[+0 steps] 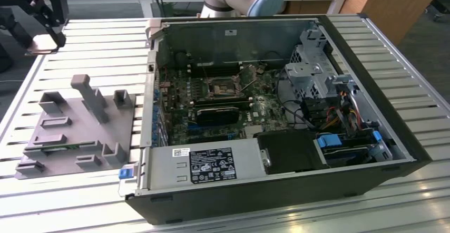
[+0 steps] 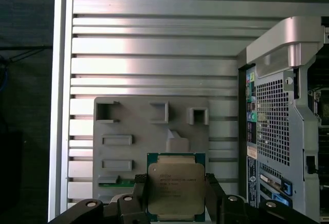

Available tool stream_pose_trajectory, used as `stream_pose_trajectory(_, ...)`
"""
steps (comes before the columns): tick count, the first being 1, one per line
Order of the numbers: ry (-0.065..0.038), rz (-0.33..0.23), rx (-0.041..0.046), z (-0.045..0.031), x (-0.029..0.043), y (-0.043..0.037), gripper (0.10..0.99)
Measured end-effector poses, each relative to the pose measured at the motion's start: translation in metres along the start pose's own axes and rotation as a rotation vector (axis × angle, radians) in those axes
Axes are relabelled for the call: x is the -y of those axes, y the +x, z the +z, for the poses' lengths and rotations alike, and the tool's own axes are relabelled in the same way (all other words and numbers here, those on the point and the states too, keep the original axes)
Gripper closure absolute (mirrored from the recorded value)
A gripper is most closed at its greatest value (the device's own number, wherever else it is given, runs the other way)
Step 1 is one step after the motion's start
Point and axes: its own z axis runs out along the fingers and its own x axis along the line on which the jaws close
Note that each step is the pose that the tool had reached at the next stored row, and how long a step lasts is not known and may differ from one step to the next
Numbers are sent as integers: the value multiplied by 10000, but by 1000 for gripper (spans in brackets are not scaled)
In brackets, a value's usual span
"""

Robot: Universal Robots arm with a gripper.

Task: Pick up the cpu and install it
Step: 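Pick up the cpu and move it towards the insertion slot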

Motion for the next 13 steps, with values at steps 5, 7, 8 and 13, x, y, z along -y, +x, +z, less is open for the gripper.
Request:
stream_pose_trajectory(5,0,-1,0,0,0,-38,549)
stream_pose_trajectory(7,0,0,0,1,0,-54,549)
stream_pose_trajectory(8,1,0,-1,0,0,-62,549)
stream_pose_trajectory(13,0,0,0,1,-1,-97,549)
